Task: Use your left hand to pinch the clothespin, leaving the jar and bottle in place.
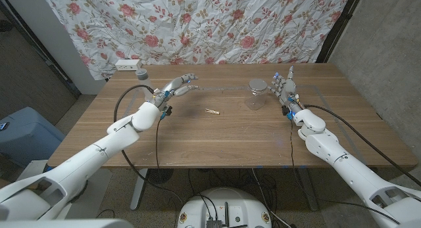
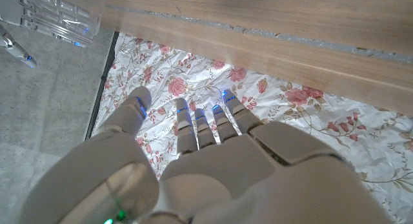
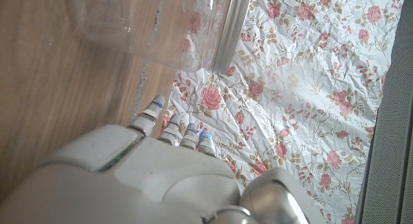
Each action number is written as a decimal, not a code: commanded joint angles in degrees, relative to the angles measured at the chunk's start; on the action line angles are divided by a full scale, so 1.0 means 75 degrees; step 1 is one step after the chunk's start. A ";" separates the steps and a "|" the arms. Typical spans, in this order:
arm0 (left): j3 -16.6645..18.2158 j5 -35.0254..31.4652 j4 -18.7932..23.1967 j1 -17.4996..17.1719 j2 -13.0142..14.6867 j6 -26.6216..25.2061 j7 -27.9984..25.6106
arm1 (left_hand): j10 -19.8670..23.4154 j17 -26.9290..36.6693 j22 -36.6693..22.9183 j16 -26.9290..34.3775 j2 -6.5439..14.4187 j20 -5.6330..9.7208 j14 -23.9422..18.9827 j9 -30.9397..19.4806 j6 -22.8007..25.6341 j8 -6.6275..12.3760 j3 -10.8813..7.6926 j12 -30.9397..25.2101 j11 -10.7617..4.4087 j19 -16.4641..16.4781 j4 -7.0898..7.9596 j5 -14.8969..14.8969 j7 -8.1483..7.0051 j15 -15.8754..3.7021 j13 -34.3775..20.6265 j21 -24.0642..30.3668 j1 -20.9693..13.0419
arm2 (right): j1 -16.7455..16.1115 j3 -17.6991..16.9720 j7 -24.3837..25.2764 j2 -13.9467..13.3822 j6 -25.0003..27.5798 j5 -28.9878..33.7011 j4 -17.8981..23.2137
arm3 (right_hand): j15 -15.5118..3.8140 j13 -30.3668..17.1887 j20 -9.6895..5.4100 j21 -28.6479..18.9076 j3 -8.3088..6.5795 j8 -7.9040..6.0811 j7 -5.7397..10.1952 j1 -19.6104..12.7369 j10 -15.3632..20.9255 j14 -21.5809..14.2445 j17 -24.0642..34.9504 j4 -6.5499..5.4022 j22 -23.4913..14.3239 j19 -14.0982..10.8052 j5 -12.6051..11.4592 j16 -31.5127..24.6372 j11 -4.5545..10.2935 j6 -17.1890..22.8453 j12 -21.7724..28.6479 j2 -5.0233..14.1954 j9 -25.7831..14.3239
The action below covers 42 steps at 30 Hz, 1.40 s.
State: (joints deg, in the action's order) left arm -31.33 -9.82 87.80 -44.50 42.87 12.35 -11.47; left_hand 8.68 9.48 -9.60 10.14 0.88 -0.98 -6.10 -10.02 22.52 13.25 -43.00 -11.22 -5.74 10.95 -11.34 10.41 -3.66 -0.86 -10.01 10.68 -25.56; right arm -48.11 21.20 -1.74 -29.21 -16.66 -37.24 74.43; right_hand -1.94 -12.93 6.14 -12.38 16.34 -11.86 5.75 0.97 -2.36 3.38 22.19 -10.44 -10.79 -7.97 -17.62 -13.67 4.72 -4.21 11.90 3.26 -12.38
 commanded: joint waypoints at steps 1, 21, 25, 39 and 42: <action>-0.0325 -0.1539 0.0844 0.0161 0.0473 -0.0818 0.0182 | -0.0049 0.0019 -0.0009 -0.0020 -0.0210 0.0016 0.0066 -0.0021 0.0328 0.0109 0.0059 0.0035 -0.0090 -0.0107 0.0003 0.0046 -0.0142 -0.0021 -0.0031 -0.0036 -0.0332 | 0.0002 0.0000 -0.0001 0.0001 0.0001 0.0001 -0.0003 | -0.0269 -0.0015 -0.0020 -0.0034 0.0038 -0.0045 0.0066 0.0000 0.0011 0.0068 0.0022 0.0003 -0.0037 -0.0050 -0.0044 -0.0048 0.0058 -0.0015 0.0056 0.0548 -0.0016; -0.0737 -0.3389 0.1675 0.0509 0.0898 -0.1464 0.0870 | -0.0830 0.0025 0.0003 -0.0058 -0.0798 -0.0440 0.0805 -0.0016 0.0356 -0.0138 0.0205 0.0118 0.0094 -0.1302 0.0074 0.0012 -0.0066 0.0318 -0.0016 -0.0136 -0.1330 | 0.0000 -0.0001 -0.0001 -0.0001 0.0003 -0.0001 0.0001 | -0.0264 -0.0015 -0.0013 -0.0033 0.0038 -0.0048 0.0060 0.0000 0.0006 0.0068 0.0022 0.0003 -0.0037 -0.0049 -0.0043 -0.0048 0.0046 -0.0008 0.0054 0.0548 -0.0016; -0.0806 -0.3682 0.1755 0.0563 0.0904 -0.1558 0.1037 | -0.0924 0.0026 0.0004 -0.0069 -0.0846 -0.0507 0.0976 -0.0016 0.0365 -0.0161 0.0247 0.0115 0.0152 -0.1512 0.0086 0.0004 -0.0065 0.0406 -0.0015 -0.0135 -0.1436 | 0.0001 0.0001 -0.0003 0.0002 -0.0001 0.0001 -0.0006 | -0.0268 -0.0015 -0.0016 -0.0032 0.0038 -0.0048 0.0061 0.0000 0.0008 0.0069 0.0022 0.0003 -0.0037 -0.0046 -0.0043 -0.0047 0.0049 -0.0008 0.0055 0.0548 -0.0016; -0.1162 -0.4567 0.1925 0.0846 0.0680 -0.2188 0.1943 | -0.1551 0.0036 -0.0006 -0.0078 -0.0879 -0.0772 0.1721 -0.0015 0.0340 -0.0241 0.0343 0.0148 0.0493 -0.2247 0.0117 -0.0009 0.0156 0.0708 -0.0008 -0.0119 -0.1856 | 0.0002 0.0002 -0.0002 0.0004 -0.0004 0.0003 -0.0008 | -0.0270 -0.0015 -0.0019 -0.0034 0.0037 -0.0046 0.0061 -0.0001 0.0016 0.0072 0.0022 0.0002 -0.0037 -0.0052 -0.0044 -0.0046 0.0055 -0.0012 0.0057 0.0550 -0.0016; -0.1247 -0.4840 0.1947 0.0889 0.0666 -0.2249 0.1939 | -0.1618 0.0037 -0.0007 -0.0070 -0.0871 -0.0793 0.1771 -0.0015 0.0316 -0.0254 0.0351 0.0151 0.0498 -0.2318 0.0121 -0.0007 0.0141 0.0736 -0.0007 -0.0120 -0.1889 | -0.0001 0.0001 0.0001 0.0002 0.0001 0.0002 0.0000 | -0.0261 -0.0015 -0.0022 -0.0035 0.0037 -0.0045 0.0059 -0.0001 0.0010 0.0075 0.0022 0.0003 -0.0037 -0.0054 -0.0044 -0.0045 0.0053 -0.0013 0.0055 0.0550 -0.0016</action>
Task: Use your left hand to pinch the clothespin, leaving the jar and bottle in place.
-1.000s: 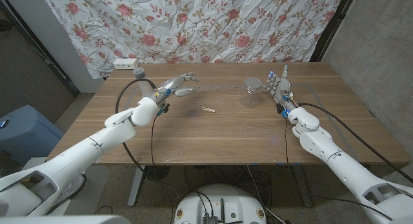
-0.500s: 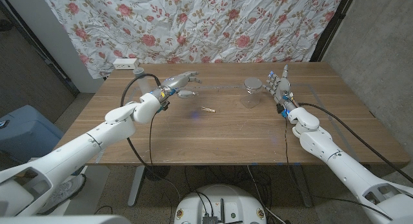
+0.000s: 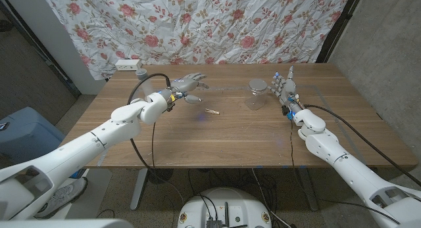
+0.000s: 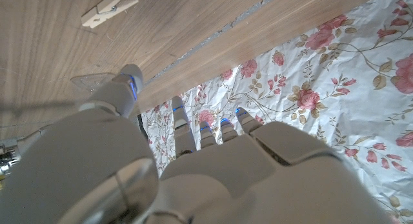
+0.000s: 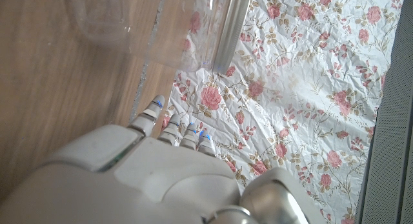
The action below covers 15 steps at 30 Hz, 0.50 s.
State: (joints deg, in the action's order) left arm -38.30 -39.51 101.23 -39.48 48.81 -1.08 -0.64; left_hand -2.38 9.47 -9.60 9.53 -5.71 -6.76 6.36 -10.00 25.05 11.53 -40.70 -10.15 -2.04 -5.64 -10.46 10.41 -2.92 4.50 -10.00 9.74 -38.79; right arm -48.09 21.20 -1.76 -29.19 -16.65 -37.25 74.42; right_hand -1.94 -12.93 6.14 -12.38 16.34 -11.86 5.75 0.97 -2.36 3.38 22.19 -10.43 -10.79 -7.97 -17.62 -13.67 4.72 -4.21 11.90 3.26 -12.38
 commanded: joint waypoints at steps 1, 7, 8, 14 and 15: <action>-0.0346 -0.0939 0.0146 0.0245 -0.0125 -0.0433 0.0512 | -0.0158 0.0039 -0.0007 0.0012 0.0013 -0.0045 0.0137 -0.0017 -0.0034 -0.0031 0.0047 0.0005 0.0013 -0.0127 0.0006 -0.0005 0.0051 0.0039 -0.0009 0.0007 -0.0139 | -0.0004 0.0002 0.0003 -0.0002 0.0001 0.0001 0.0003 | -0.0268 -0.0015 -0.0020 -0.0034 0.0037 -0.0043 0.0060 -0.0001 0.0006 0.0077 0.0023 0.0002 -0.0037 -0.0051 -0.0044 -0.0044 0.0056 -0.0018 0.0053 0.0550 -0.0016; -0.0463 -0.1311 0.0151 0.0336 -0.0154 -0.0441 0.0561 | -0.0216 0.0040 -0.0007 0.0016 0.0032 -0.0062 0.0208 -0.0018 -0.0123 -0.0065 0.0053 -0.0001 0.0024 -0.0187 0.0010 0.0000 0.0014 0.0061 -0.0008 0.0014 -0.0185 | -0.0005 0.0001 0.0003 -0.0002 0.0000 0.0000 0.0004 | -0.0269 -0.0015 -0.0022 -0.0034 0.0037 -0.0045 0.0060 0.0000 0.0012 0.0078 0.0023 0.0002 -0.0037 -0.0051 -0.0044 -0.0044 0.0053 -0.0014 0.0056 0.0550 -0.0016; -0.0489 -0.1391 0.0164 0.0358 -0.0163 -0.0470 0.0613 | -0.0223 0.0040 -0.0008 0.0021 0.0037 -0.0072 0.0212 -0.0018 -0.0100 -0.0056 0.0053 -0.0004 0.0026 -0.0189 0.0011 0.0001 0.0002 0.0072 -0.0008 0.0020 -0.0196 | -0.0004 0.0001 0.0003 -0.0002 0.0000 0.0001 0.0003 | -0.0263 -0.0015 -0.0018 -0.0033 0.0038 -0.0045 0.0055 -0.0001 0.0009 0.0076 0.0023 0.0002 -0.0037 -0.0049 -0.0044 -0.0045 0.0059 -0.0014 0.0055 0.0550 -0.0016; -0.0635 -0.1722 0.0141 0.0485 -0.0239 -0.0455 0.0795 | -0.0264 0.0041 -0.0008 0.0028 0.0060 -0.0093 0.0260 -0.0020 -0.0023 -0.0024 0.0052 -0.0012 0.0041 -0.0213 0.0010 0.0007 -0.0020 0.0088 -0.0007 0.0035 -0.0248 | -0.0001 0.0002 -0.0001 0.0001 -0.0003 0.0001 -0.0005 | -0.0282 -0.0015 -0.0024 -0.0035 0.0038 -0.0045 0.0056 0.0000 0.0015 0.0070 0.0023 0.0002 -0.0037 -0.0053 -0.0044 -0.0047 0.0060 -0.0014 0.0057 0.0550 -0.0016; -0.0662 -0.1653 0.0042 0.0551 -0.0224 -0.0185 0.0692 | -0.0271 0.0041 -0.0008 0.0027 0.0062 -0.0094 0.0270 -0.0020 -0.0013 -0.0021 0.0052 -0.0012 0.0040 -0.0219 0.0010 0.0007 -0.0027 0.0088 -0.0007 0.0035 -0.0255 | 0.0000 0.0002 -0.0001 0.0001 -0.0003 0.0001 -0.0006 | -0.0276 -0.0015 -0.0020 -0.0034 0.0038 -0.0045 0.0059 0.0000 0.0014 0.0070 0.0023 0.0003 -0.0037 -0.0052 -0.0044 -0.0047 0.0065 -0.0014 0.0056 0.0549 -0.0016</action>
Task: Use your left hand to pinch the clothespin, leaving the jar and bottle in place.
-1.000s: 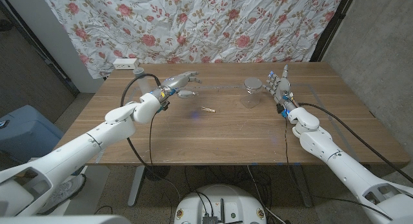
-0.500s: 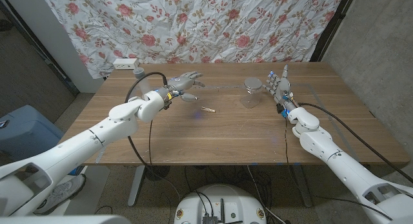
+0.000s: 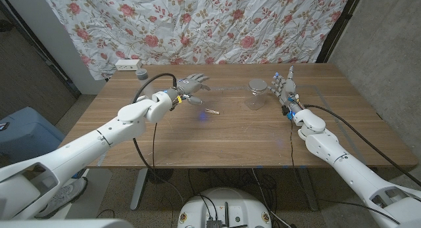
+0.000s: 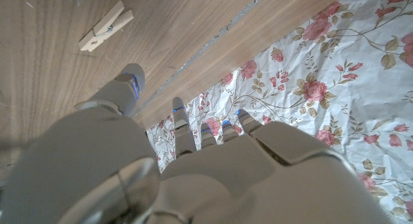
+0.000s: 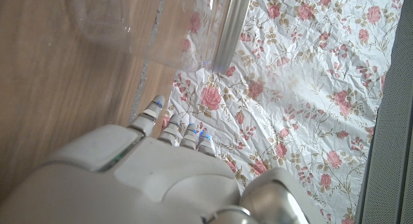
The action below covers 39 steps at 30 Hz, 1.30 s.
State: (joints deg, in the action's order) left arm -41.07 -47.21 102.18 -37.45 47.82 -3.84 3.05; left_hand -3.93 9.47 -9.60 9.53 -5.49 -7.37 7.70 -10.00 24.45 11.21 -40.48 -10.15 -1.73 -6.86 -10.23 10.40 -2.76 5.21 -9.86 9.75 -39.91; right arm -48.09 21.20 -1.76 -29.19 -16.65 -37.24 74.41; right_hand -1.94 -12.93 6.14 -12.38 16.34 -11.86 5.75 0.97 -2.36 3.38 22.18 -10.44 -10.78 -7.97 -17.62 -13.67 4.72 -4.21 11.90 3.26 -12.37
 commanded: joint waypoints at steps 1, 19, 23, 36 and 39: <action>-0.0315 -0.0665 -0.0103 0.0299 -0.0097 0.0246 0.0170 | -0.0072 0.0041 -0.0008 0.0027 0.0034 -0.0012 0.0102 -0.0020 0.0074 0.0024 0.0022 -0.0012 -0.0005 -0.0061 -0.0021 0.0007 -0.0052 -0.0011 -0.0025 0.0036 -0.0114 | 0.0000 0.0001 -0.0001 0.0001 -0.0003 0.0001 -0.0006 | -0.0279 -0.0015 -0.0020 -0.0034 0.0038 -0.0042 0.0062 -0.0001 0.0010 0.0074 0.0023 0.0003 -0.0038 -0.0052 -0.0044 -0.0045 0.0060 -0.0021 0.0055 0.0549 -0.0017; -0.0535 -0.1699 0.0085 0.0098 -0.0205 0.0078 0.0115 | -0.0055 0.0040 -0.0008 0.0074 0.0041 -0.0035 0.0113 -0.0022 0.0239 0.0073 0.0042 -0.0065 -0.0015 -0.0054 -0.0029 0.0000 -0.0045 -0.0045 -0.0022 0.0087 -0.0241 | -0.0001 0.0001 -0.0002 0.0001 -0.0004 0.0001 -0.0007 | -0.0265 -0.0015 -0.0022 -0.0033 0.0038 -0.0045 0.0061 0.0000 0.0016 0.0065 0.0023 0.0002 -0.0037 -0.0049 -0.0043 -0.0049 0.0053 -0.0014 0.0058 0.0550 -0.0017; -0.0600 -0.1923 0.0130 0.0070 -0.0218 0.0070 0.0104 | -0.0012 0.0040 -0.0008 0.0086 0.0039 -0.0038 0.0092 -0.0023 0.0304 0.0092 0.0051 -0.0086 -0.0031 -0.0044 -0.0029 -0.0002 -0.0046 -0.0039 -0.0021 0.0095 -0.0272 | -0.0001 0.0000 -0.0002 0.0000 -0.0004 0.0001 -0.0006 | -0.0269 -0.0015 -0.0020 -0.0033 0.0038 -0.0045 0.0060 0.0000 0.0006 0.0068 0.0023 0.0002 -0.0037 -0.0049 -0.0043 -0.0048 0.0068 -0.0014 0.0054 0.0550 -0.0017; -0.0771 -0.2431 0.0059 -0.0002 -0.0493 -0.0442 0.0570 | 0.0039 0.0039 -0.0009 0.0103 0.0022 -0.0034 0.0054 -0.0023 0.0507 0.0144 0.0084 -0.0109 -0.0005 0.0049 -0.0030 -0.0011 -0.0040 -0.0056 -0.0020 0.0132 -0.0356 | -0.0004 -0.0001 -0.0002 -0.0002 -0.0003 0.0000 -0.0003 | -0.0266 -0.0015 -0.0020 -0.0034 0.0038 -0.0045 0.0058 0.0000 -0.0001 0.0080 0.0023 0.0003 -0.0037 -0.0051 -0.0043 -0.0043 0.0049 -0.0015 0.0051 0.0549 -0.0017; -0.0784 -0.2425 0.0012 -0.0029 -0.0554 -0.0537 0.0579 | 0.0045 0.0038 -0.0009 0.0108 0.0014 -0.0034 0.0038 -0.0023 0.0553 0.0153 0.0096 -0.0111 -0.0014 0.0074 -0.0030 -0.0015 -0.0034 -0.0061 -0.0019 0.0139 -0.0377 | -0.0004 -0.0001 -0.0001 -0.0003 -0.0001 -0.0001 0.0000 | -0.0270 -0.0015 -0.0026 -0.0034 0.0038 -0.0045 0.0057 0.0000 0.0006 0.0073 0.0023 0.0003 -0.0037 -0.0053 -0.0043 -0.0046 0.0059 -0.0013 0.0054 0.0549 -0.0017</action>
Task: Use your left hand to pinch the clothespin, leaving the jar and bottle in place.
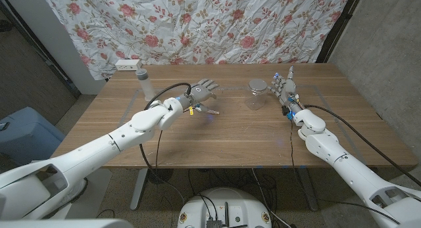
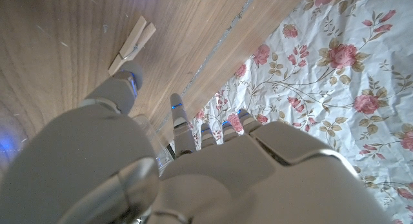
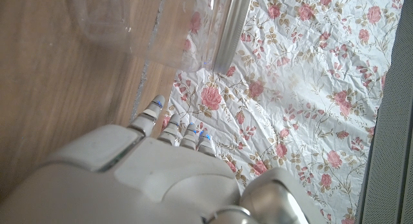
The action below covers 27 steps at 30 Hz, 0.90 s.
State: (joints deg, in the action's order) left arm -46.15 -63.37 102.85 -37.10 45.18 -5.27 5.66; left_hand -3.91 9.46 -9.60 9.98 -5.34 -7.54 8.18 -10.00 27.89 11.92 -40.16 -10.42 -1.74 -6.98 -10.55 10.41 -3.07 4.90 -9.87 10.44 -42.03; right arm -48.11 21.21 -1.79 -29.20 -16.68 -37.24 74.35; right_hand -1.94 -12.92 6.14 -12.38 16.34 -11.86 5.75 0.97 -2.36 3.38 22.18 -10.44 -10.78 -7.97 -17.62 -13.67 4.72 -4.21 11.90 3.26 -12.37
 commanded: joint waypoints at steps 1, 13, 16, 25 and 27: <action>-0.0114 -0.0261 -0.0092 -0.0077 -0.0221 -0.0372 0.0263 | 0.0044 0.0039 -0.0008 0.0048 -0.0008 -0.0008 -0.0028 -0.0023 0.0098 0.0058 0.0056 -0.0076 -0.0012 0.0092 0.0012 -0.0016 0.0007 -0.0018 -0.0017 0.0048 -0.0099 | -0.0002 -0.0003 0.0004 -0.0002 0.0003 -0.0001 0.0010 | -0.0271 -0.0015 -0.0022 -0.0034 0.0038 -0.0046 0.0059 0.0000 0.0007 0.0075 0.0023 0.0003 -0.0038 -0.0053 -0.0043 -0.0045 0.0058 -0.0011 0.0054 0.0549 -0.0017; -0.0213 -0.0214 -0.0263 -0.0047 -0.0446 -0.0799 0.0395 | 0.0053 0.0039 -0.0009 0.0046 -0.0043 -0.0003 -0.0037 -0.0022 0.0401 0.0128 0.0112 -0.0078 0.0010 0.0127 0.0017 -0.0027 0.0148 -0.0029 -0.0015 0.0047 -0.0181 | 0.0000 -0.0002 0.0004 0.0000 0.0003 -0.0001 0.0008 | -0.0272 -0.0015 -0.0020 -0.0034 0.0038 -0.0045 0.0061 0.0000 0.0007 0.0075 0.0024 0.0002 -0.0038 -0.0053 -0.0043 -0.0045 0.0063 -0.0015 0.0054 0.0550 -0.0017; -0.0245 -0.0188 -0.0310 -0.0008 -0.0472 -0.0818 0.0403 | 0.0081 0.0039 -0.0009 0.0051 -0.0045 0.0003 -0.0054 -0.0022 0.0450 0.0135 0.0122 -0.0088 0.0011 0.0138 0.0020 -0.0028 0.0167 -0.0031 -0.0014 0.0048 -0.0195 | 0.0000 -0.0001 0.0004 0.0001 0.0003 0.0000 0.0007 | -0.0263 -0.0015 -0.0020 -0.0035 0.0038 -0.0045 0.0060 0.0000 0.0008 0.0073 0.0024 0.0003 -0.0038 -0.0053 -0.0043 -0.0046 0.0064 -0.0014 0.0054 0.0549 -0.0017; -0.0328 -0.0108 -0.0480 -0.0020 -0.0573 -0.1084 0.0344 | 0.0235 0.0037 -0.0010 0.0087 -0.0047 0.0045 -0.0204 -0.0019 0.0689 0.0162 0.0174 -0.0130 -0.0078 0.0321 0.0029 -0.0028 0.0184 -0.0099 -0.0012 0.0096 -0.0271 | 0.0001 0.0000 0.0005 0.0002 0.0003 0.0000 0.0006 | -0.0266 -0.0015 -0.0017 -0.0034 0.0038 -0.0048 0.0054 -0.0001 0.0015 0.0077 0.0023 0.0003 -0.0038 -0.0051 -0.0044 -0.0044 0.0049 -0.0007 0.0057 0.0548 -0.0017; -0.0345 -0.0086 -0.0504 -0.0017 -0.0575 -0.1109 0.0318 | 0.0250 0.0037 -0.0009 0.0093 -0.0050 0.0061 -0.0237 -0.0018 0.0724 0.0163 0.0185 -0.0131 -0.0088 0.0357 0.0029 -0.0028 0.0181 -0.0115 -0.0011 0.0103 -0.0283 | 0.0001 0.0000 0.0005 0.0002 0.0002 0.0001 0.0005 | -0.0271 -0.0015 -0.0017 -0.0034 0.0038 -0.0046 0.0061 -0.0001 0.0013 0.0072 0.0023 0.0003 -0.0038 -0.0051 -0.0044 -0.0047 0.0061 -0.0011 0.0056 0.0548 -0.0017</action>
State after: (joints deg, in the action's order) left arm -47.89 -64.57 100.34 -37.41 41.65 -11.69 8.47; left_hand -2.46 9.46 -9.60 10.20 -5.64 -7.06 6.94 -9.99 32.39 12.81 -38.98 -10.87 -2.14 -4.88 -10.31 10.40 -1.61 4.10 -9.88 10.89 -43.23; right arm -48.12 21.19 -1.76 -29.21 -16.68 -37.24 74.40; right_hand -1.94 -12.92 6.14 -12.38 16.34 -11.86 5.75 0.97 -2.36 3.38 22.18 -10.44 -10.78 -7.96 -17.62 -13.67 4.72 -4.21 11.90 3.26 -12.37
